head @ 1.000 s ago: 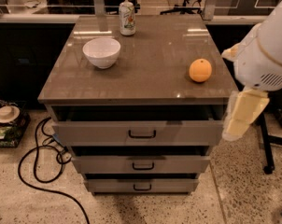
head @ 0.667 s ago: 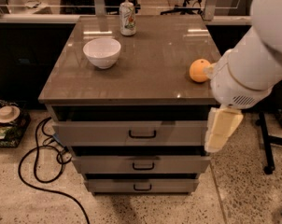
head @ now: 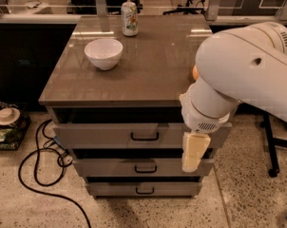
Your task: Open top drawer
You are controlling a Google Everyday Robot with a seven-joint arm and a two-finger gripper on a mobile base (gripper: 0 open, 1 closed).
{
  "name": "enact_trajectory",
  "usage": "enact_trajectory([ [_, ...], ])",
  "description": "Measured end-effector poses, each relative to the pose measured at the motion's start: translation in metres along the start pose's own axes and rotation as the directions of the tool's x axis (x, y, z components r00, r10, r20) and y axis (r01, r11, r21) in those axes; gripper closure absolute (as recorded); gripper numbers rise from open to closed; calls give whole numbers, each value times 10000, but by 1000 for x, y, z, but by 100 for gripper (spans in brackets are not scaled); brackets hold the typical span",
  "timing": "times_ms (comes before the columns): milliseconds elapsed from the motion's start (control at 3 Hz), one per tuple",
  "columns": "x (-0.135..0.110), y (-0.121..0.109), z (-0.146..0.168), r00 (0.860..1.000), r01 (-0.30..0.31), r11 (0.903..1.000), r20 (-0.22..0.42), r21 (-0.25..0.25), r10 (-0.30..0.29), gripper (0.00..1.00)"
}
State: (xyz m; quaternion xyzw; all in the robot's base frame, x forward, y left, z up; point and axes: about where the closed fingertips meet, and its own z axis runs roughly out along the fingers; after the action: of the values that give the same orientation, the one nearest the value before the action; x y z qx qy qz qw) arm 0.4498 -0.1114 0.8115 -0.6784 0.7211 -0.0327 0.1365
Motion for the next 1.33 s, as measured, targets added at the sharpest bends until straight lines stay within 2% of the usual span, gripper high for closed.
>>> enact_trajectory([
  [667, -8, 2, 16, 9998, 36, 9997, -206, -221, -40, 0],
  [1000, -26, 13, 47, 9994, 238, 9974, -225, -676, -254, 0],
  [1333, -52, 26, 87, 9975, 684, 9904, -84, -1204, -699, 0],
])
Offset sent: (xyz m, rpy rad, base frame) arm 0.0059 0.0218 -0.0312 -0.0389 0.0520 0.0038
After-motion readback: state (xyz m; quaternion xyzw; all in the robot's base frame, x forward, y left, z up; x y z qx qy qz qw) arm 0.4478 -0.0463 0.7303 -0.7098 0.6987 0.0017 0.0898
